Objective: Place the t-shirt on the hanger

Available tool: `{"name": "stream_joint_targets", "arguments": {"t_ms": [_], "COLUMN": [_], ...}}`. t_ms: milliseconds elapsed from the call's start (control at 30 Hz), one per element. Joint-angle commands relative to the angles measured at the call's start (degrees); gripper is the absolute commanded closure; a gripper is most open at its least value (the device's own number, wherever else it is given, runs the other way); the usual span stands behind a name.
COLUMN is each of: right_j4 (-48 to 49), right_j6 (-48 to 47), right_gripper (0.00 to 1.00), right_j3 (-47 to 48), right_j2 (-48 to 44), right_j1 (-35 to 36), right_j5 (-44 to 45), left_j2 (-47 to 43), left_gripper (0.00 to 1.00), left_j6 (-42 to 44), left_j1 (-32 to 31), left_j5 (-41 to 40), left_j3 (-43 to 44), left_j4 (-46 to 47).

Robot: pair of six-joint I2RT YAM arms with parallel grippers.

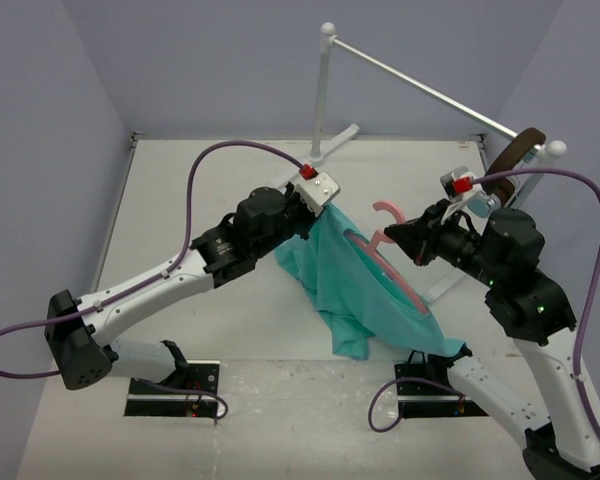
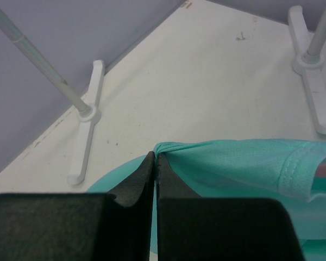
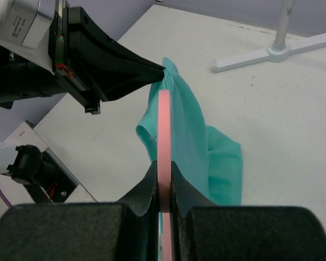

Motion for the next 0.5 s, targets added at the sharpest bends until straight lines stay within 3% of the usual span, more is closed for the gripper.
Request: {"name": "stream_joint_targets", "arguments": {"t_ms": [0, 300, 467], "right_j4": [-1.8, -0.42, 2.89], "right_j6": [-1.52, -0.72, -0.14], "right_gripper": [1.0, 1.0, 1.0], "right_j3": [0.89, 2.75, 2.67], "right_j2": [-1.41, -3.79, -4.57], "right_j1": [0.29, 0.28, 0.29], "right_j5": [-1.86, 8.04, 5.6], "left_j2": [-1.31, -2.0, -2.25], "left_gripper": [1.0, 1.0, 0.99], "left_j6": [-1.49, -2.14, -2.29], "left_j1": [0.98, 1.29, 1.29], "left_j5": [-6.52, -5.86, -3.87], "left_j3": [1.77, -0.24, 1.44], "left_j4": [4.86, 2.59, -1.52]}}
